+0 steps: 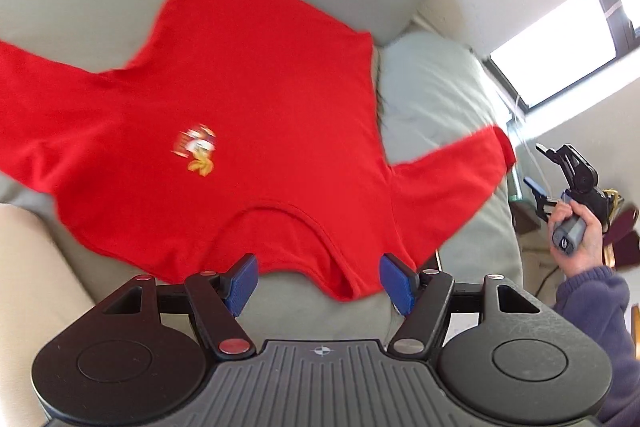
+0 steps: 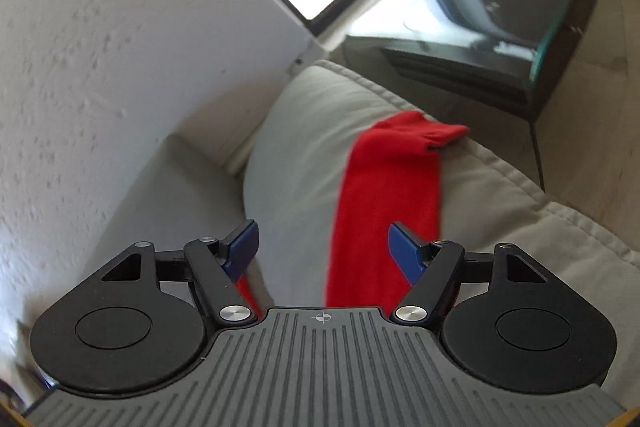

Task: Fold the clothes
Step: 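Close the right gripper on the sleeve cuff and lift it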

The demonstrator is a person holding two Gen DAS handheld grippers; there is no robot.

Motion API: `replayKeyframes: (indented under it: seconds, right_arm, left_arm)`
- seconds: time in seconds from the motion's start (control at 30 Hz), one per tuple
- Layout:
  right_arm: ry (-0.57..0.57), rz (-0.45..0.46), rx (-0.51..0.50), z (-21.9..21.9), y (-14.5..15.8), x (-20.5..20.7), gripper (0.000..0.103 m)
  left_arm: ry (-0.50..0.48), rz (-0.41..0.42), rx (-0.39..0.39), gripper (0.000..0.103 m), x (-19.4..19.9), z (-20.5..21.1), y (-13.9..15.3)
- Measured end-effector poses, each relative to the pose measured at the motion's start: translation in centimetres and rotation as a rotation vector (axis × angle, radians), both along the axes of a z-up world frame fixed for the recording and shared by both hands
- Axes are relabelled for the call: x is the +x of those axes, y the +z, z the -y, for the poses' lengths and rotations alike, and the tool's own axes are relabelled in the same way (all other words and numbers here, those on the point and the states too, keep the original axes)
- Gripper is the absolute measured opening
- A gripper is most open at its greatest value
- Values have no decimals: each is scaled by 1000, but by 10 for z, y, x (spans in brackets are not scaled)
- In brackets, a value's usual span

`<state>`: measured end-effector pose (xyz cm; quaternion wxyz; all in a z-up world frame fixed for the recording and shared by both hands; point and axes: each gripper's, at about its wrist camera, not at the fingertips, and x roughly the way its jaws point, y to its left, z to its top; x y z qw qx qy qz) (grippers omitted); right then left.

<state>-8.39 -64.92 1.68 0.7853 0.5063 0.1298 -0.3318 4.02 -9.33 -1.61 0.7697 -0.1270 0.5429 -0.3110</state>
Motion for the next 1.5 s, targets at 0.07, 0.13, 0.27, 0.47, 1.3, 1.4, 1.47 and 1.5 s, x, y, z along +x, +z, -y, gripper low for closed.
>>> replayKeyframes:
  seconds: [0.07, 0.13, 0.27, 0.47, 1.3, 1.4, 1.47, 1.5]
  right_arm:
    - [-66, 71, 77, 26, -25, -20, 60]
    - [-120, 141, 144, 47, -48, -33, 57]
    - [-109, 244, 232, 75, -83, -27, 53]
    - [-102, 328, 288, 99, -114, 3, 53]
    - [416, 106, -388, -123, 117, 103, 8]
    - [532, 47, -468, -216, 103, 119, 8]
    - [595, -2, -504, -273, 81, 130, 8]
    - [622, -29, -507, -299, 65, 136, 8]
  left_arm:
    - [-36, -4, 24, 65, 0, 19, -3]
    - [-52, -10, 46, 65, 2, 32, -8]
    - [-83, -20, 90, 65, 6, 59, -17]
    - [-107, -41, 146, 65, 9, 82, -28]
    - [89, 61, -21, 65, -3, -18, 10]
    - [190, 85, -34, 65, 0, -57, 17]
    - [257, 104, -33, 65, 2, -82, 21]
    - [285, 112, -30, 65, 3, -94, 23]
